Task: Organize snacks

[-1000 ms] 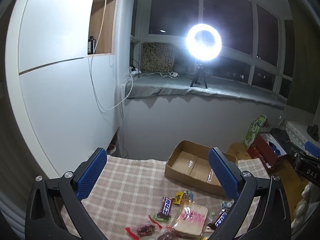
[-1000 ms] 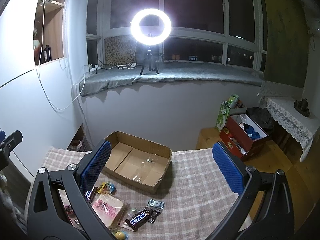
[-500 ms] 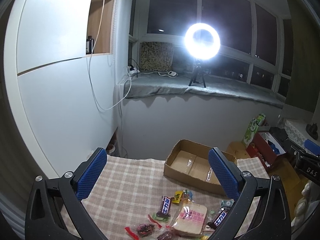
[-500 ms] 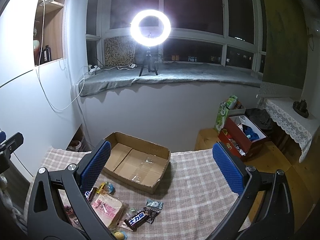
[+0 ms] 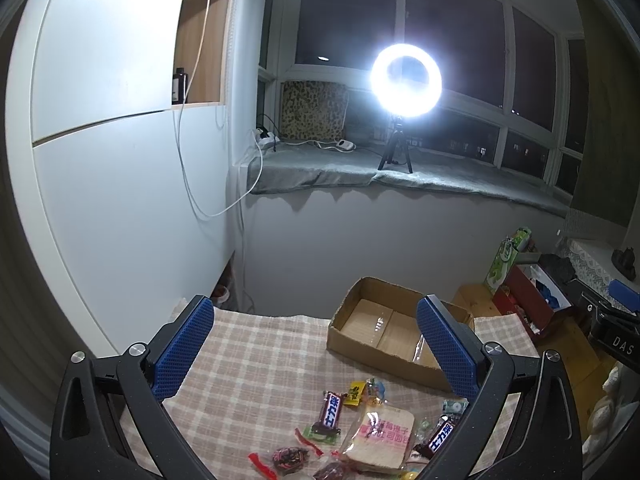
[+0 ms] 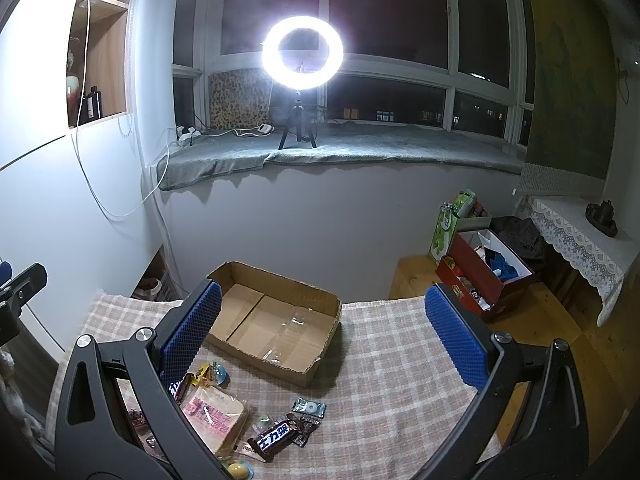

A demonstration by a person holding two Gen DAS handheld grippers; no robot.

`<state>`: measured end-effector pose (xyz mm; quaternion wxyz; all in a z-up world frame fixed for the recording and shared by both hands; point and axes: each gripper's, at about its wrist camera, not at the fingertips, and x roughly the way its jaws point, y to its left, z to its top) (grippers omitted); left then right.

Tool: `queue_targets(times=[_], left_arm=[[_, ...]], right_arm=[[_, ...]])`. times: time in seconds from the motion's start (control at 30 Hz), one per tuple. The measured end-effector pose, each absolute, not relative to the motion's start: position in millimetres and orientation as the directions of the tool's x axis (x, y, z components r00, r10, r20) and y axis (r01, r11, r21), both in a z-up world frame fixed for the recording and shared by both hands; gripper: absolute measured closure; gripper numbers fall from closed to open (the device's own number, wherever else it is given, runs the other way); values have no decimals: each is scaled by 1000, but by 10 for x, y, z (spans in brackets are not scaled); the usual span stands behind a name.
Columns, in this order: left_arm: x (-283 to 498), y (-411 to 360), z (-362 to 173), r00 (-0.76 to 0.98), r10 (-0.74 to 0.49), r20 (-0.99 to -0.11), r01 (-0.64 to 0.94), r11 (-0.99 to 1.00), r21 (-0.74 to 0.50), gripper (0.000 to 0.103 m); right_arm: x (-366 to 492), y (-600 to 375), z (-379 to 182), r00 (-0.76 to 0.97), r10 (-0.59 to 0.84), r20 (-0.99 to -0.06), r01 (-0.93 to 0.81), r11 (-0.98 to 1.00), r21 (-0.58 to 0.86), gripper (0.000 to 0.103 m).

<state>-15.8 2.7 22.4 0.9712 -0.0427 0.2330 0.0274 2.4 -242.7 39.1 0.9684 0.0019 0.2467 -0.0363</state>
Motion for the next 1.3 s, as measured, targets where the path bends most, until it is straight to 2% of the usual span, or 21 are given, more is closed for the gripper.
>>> queue_targets(times=[0.97,1.13,1.3], left_arm=[[-131,14,158,880,30,-473,-72,995,-71,2],[-74,65,77,863,30,-504,-73,995,-66,2],[-46,155,-75,834,37,-551,-84,995,-60,2]], right_arm=[[58,-2425,313,868,-69,-492,70,997,-17,0],[66,-2453,169,853,-68,-518,65,998,-24,0],[141,-2509,-41,809,-55,-585,50,998,-25,0]])
